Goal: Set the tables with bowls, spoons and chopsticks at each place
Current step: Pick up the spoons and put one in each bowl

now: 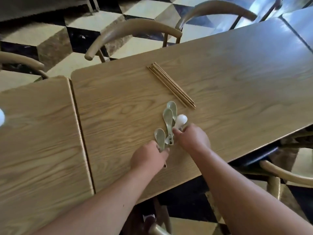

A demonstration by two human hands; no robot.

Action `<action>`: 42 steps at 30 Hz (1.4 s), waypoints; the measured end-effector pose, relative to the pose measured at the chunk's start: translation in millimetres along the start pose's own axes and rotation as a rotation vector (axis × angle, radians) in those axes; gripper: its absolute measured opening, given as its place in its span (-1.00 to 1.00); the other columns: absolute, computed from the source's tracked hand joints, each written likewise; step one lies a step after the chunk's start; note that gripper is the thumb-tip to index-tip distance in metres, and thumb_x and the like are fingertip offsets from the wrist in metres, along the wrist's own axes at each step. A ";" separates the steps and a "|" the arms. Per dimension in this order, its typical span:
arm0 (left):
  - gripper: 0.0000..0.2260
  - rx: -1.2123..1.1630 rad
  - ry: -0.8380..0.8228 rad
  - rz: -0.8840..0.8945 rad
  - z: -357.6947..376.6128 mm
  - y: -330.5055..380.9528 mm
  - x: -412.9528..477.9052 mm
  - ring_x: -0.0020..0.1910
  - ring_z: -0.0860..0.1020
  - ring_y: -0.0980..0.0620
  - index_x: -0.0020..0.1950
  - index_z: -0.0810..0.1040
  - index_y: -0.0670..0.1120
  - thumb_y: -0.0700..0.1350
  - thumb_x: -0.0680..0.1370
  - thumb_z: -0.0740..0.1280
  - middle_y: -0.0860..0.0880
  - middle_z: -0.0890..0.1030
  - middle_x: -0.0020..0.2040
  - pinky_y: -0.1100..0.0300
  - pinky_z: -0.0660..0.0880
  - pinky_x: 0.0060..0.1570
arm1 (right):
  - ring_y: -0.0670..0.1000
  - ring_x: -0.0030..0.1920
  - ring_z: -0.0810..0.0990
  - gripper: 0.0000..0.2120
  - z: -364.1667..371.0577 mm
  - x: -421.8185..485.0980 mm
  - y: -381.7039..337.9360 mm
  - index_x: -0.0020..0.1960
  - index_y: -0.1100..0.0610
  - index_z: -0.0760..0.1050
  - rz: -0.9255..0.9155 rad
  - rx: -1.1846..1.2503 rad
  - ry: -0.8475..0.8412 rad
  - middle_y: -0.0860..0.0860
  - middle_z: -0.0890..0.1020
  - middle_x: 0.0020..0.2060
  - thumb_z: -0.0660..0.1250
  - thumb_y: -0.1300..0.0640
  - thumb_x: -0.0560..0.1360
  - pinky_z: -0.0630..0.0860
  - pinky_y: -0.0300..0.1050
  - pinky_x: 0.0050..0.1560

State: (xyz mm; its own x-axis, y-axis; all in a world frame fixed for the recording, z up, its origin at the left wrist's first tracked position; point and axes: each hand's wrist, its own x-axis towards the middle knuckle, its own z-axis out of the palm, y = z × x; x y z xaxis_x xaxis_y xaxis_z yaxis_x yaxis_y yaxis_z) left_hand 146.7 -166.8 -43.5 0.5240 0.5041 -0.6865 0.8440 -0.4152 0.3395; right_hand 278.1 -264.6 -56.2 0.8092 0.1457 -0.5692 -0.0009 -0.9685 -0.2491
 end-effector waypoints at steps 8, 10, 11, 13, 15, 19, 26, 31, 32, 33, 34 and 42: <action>-0.71 0.032 0.120 -0.090 2.7 14.5 39.3 0.07 0.67 -0.20 0.08 0.68 0.01 0.20 0.59 0.36 -0.06 0.73 0.04 0.10 0.43 -0.14 | 0.24 0.21 0.63 -0.50 5.2 21.4 -18.8 0.21 0.16 0.49 -0.090 -0.037 0.071 0.11 0.65 0.14 0.35 -0.26 0.55 0.54 0.07 0.08; -0.70 0.051 0.130 -0.085 1.6 15.8 43.5 0.06 0.67 -0.19 0.08 0.68 0.01 0.20 0.59 0.36 -0.05 0.73 0.04 0.11 0.42 -0.15 | 0.25 0.19 0.63 -0.55 7.4 22.4 -20.0 0.19 0.15 0.49 -0.092 -0.022 0.057 0.11 0.64 0.14 0.33 -0.22 0.58 0.51 0.06 0.05; -0.70 0.060 0.129 -0.088 1.2 17.4 44.7 0.07 0.67 -0.18 0.09 0.69 0.01 0.20 0.59 0.36 -0.05 0.73 0.05 0.11 0.41 -0.15 | 0.25 0.19 0.63 -0.57 8.5 21.6 -20.8 0.19 0.15 0.49 -0.092 -0.018 0.049 0.11 0.64 0.14 0.32 -0.21 0.60 0.49 0.06 0.04; -0.68 0.060 0.133 -0.100 0.7 20.0 46.0 0.08 0.68 -0.18 0.11 0.70 0.00 0.21 0.59 0.36 -0.05 0.73 0.06 0.12 0.42 -0.14 | 0.24 0.19 0.63 -0.59 11.3 20.0 -21.3 0.19 0.15 0.50 -0.098 -0.007 0.045 0.11 0.63 0.14 0.30 -0.19 0.62 0.47 0.05 0.02; -0.68 0.039 0.134 -0.113 0.6 21.4 46.2 0.05 0.68 -0.19 0.07 0.71 -0.03 0.20 0.59 0.37 -0.06 0.74 0.02 0.12 0.44 -0.15 | 0.24 0.18 0.63 -0.62 13.3 18.1 -20.4 0.19 0.15 0.49 -0.103 0.005 0.038 0.12 0.63 0.14 0.28 -0.16 0.64 0.45 0.04 0.00; -0.79 -0.074 0.134 -0.186 -4.2 17.9 46.6 -0.11 0.64 -0.17 -0.06 0.68 -0.04 0.09 0.55 0.40 -0.01 0.68 -0.17 0.12 0.44 -0.20 | 0.24 0.18 0.62 -0.65 11.9 15.4 -15.4 0.20 0.16 0.49 -0.124 0.013 0.034 0.11 0.63 0.14 0.28 -0.13 0.65 0.42 0.03 -0.01; -0.86 -0.465 0.156 -0.295 -4.2 16.4 52.1 -0.26 0.64 -0.04 -0.12 0.64 0.01 0.06 0.47 0.49 0.03 0.72 -0.18 0.17 0.41 -0.37 | 0.12 -0.06 0.69 -0.75 16.0 7.6 -9.0 0.05 0.11 0.54 -0.110 0.181 -0.041 0.00 0.69 -0.10 0.39 -0.09 0.57 0.58 -0.01 -0.12; -0.88 -0.657 0.148 -0.318 7.3 21.5 53.6 -0.23 0.74 -0.15 -0.19 0.67 -0.01 0.01 0.35 0.47 -0.02 0.74 -0.28 -0.07 0.73 -0.14 | 0.03 -0.29 0.64 -0.76 21.3 0.4 -7.2 -0.22 0.10 0.53 -0.044 0.322 -0.160 -0.02 0.65 -0.33 0.40 -0.01 0.55 0.39 -0.14 -0.37; -0.88 -0.658 0.141 -0.312 10.7 21.1 54.5 -0.25 0.74 -0.16 -0.21 0.67 -0.03 -0.01 0.35 0.47 -0.03 0.73 -0.30 -0.10 0.74 -0.15 | 0.00 -0.33 0.61 -0.75 21.8 -1.0 -6.2 -0.25 0.10 0.53 -0.038 0.330 -0.173 -0.02 0.64 -0.35 0.39 0.01 0.55 0.38 -0.15 -0.39; -0.86 -0.669 0.136 -0.310 12.7 21.6 54.9 -0.26 0.75 -0.17 -0.22 0.68 -0.06 -0.01 0.34 0.46 -0.05 0.73 -0.32 -0.13 0.74 -0.17 | 0.00 -0.34 0.61 -0.75 22.6 -2.8 -5.4 -0.25 0.12 0.54 -0.033 0.344 -0.190 0.00 0.64 -0.36 0.38 0.03 0.55 0.40 -0.15 -0.38; -0.83 -0.676 0.135 -0.309 15.2 21.8 56.1 -0.26 0.75 -0.19 -0.22 0.68 -0.08 0.01 0.34 0.46 -0.07 0.73 -0.32 -0.17 0.73 -0.20 | 0.04 -0.31 0.65 -0.76 23.8 -4.3 -4.7 -0.22 0.15 0.57 -0.031 0.371 -0.209 0.03 0.67 -0.33 0.37 0.04 0.55 0.48 -0.12 -0.35; -0.68 -0.612 0.134 -0.275 15.0 18.3 45.8 -0.31 0.54 -0.12 -0.25 0.53 -0.09 0.02 0.65 0.40 -0.04 0.60 -0.29 0.15 0.32 -0.39 | 0.03 -0.27 0.68 -0.68 39.0 -20.1 -6.9 -0.10 0.23 0.65 -0.036 0.581 -0.226 0.08 0.75 -0.25 0.41 -0.03 0.62 0.52 -0.11 -0.29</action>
State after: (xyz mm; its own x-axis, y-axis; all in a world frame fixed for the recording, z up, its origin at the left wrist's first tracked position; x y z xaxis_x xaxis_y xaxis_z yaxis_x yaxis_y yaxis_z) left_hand 184.4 -162.7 -78.3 0.2579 0.6357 -0.7276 0.8400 0.2245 0.4939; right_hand 238.9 -253.0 -73.6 0.6707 0.2766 -0.6883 -0.3471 -0.7030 -0.6207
